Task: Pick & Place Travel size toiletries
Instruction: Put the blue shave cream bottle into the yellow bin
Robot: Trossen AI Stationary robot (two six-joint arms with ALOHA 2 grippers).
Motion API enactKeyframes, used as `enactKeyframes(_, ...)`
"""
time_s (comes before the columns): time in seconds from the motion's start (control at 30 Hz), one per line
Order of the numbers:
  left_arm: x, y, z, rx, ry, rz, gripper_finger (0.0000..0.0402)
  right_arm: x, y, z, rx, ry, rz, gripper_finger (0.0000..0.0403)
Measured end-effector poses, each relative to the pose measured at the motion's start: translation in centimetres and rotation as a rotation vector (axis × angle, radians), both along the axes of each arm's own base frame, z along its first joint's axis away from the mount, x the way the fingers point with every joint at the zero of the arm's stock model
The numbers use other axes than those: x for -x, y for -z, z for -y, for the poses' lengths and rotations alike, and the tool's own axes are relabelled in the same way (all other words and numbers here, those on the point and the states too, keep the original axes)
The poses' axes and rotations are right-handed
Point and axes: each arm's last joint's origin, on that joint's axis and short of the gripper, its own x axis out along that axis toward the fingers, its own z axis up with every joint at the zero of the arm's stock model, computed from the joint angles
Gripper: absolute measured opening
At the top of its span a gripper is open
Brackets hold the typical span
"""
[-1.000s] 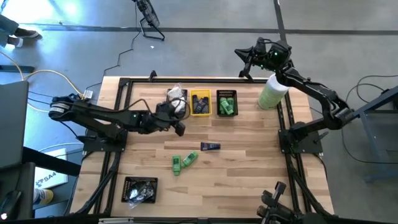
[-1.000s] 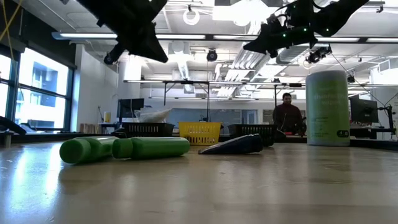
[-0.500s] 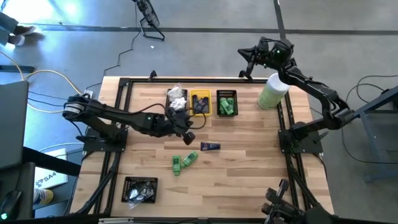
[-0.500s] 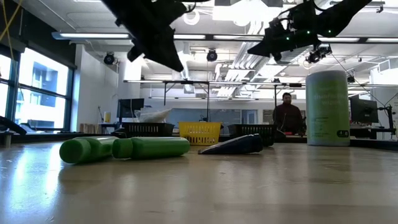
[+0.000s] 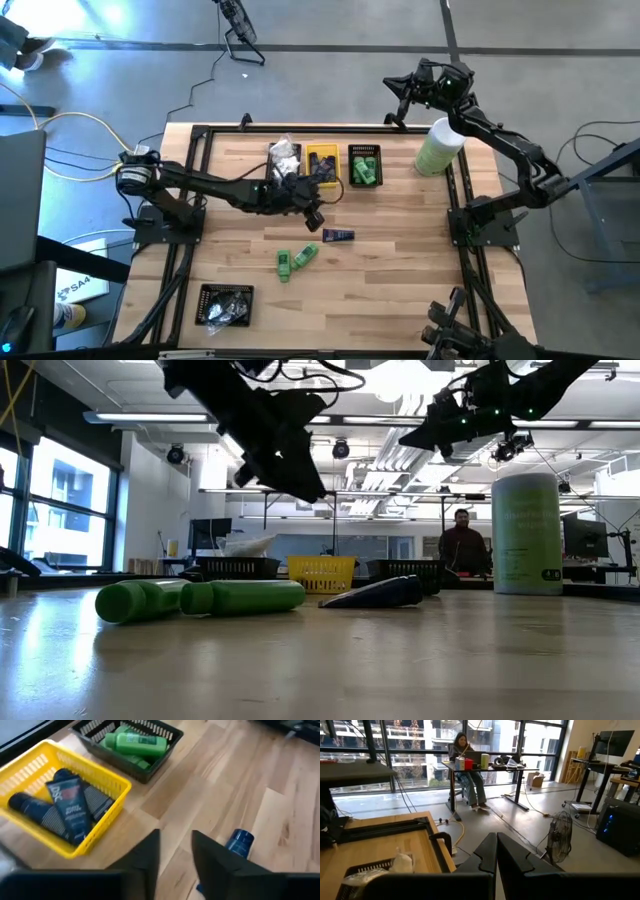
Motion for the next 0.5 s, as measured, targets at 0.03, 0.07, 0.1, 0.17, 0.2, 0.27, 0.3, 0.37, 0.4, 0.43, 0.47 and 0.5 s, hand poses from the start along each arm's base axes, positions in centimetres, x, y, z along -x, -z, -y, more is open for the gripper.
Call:
enactKeyframes(0.03, -0.1, -0.1, -0.3, -0.001, 0.016, 0.003, 0.0119, 0.0, 0.0, 0.0, 0.0, 0.0, 0.001, 0.0004)
enactKeyframes(0.07, -0.1, -0.1, -0.6, -0.001, 0.033, 0.007, 0.0137, 0.0, 0.0, 0.0, -0.001, 0.001, 0.002, 0.0004)
enactKeyframes(0.1, -0.2, -0.2, -1.0, 0.001, 0.049, 0.009, 0.0156, 0.0, 0.0, 0.0, -0.002, 0.001, 0.002, 0.0004)
enactKeyframes(0.17, -0.2, -0.1, -1.6, 0.006, 0.076, 0.001, 0.0192, 0.0, 0.0, 0.0, -0.002, 0.001, 0.002, 0.0004)
enactKeyframes(0.2, -0.2, -0.1, -1.9, 0.012, 0.094, -0.002, 0.021, 0.0, 0.0, 0.0, -0.002, 0.001, 0.002, 0.0004)
enactKeyframes(0.27, -0.2, -0.1, -2.3, 0.053, 0.14, 0.0, 0.0242, 0.0, 0.0, 0.0, -0.002, 0.001, 0.002, 0.0004)
enactKeyframes(0.3, -0.2, -0.1, -2.5, 0.075, 0.171, 0.002, 0.0256, 0.0, 0.0, 0.0, -0.003, 0.001, 0.002, 0.0004)
enactKeyframes(0.37, -0.2, 0.1, -2.8, 0.092, 0.235, -0.004, 0.0276, 0.0, 0.0, 0.0, -0.003, 0.002, 0.002, 0.0004)
enactKeyframes(0.4, -0.4, 0.3, -2.7, 0.085, 0.266, -0.011, 0.0283, 0.0, 0.0, 0.0, -0.003, 0.002, 0.002, 0.0004)
enactKeyframes(0.43, -0.5, 0.5, -2.7, 0.075, 0.286, -0.024, 0.0287, 0.0, 0.0, 0.0, -0.003, 0.002, 0.002, 0.0004)
enactKeyframes(0.47, -0.5, 0.8, -2.6, 0.068, 0.299, -0.04, 0.0289, 0.0, 0.0, 0.0, -0.003, 0.002, 0.002, 0.0004)
enactKeyframes(0.5, -0.6, 1.0, -2.6, 0.06, 0.311, -0.043, 0.029, 0.0, 0.0, 0.0, -0.003, 0.002, 0.002, 0.0004)
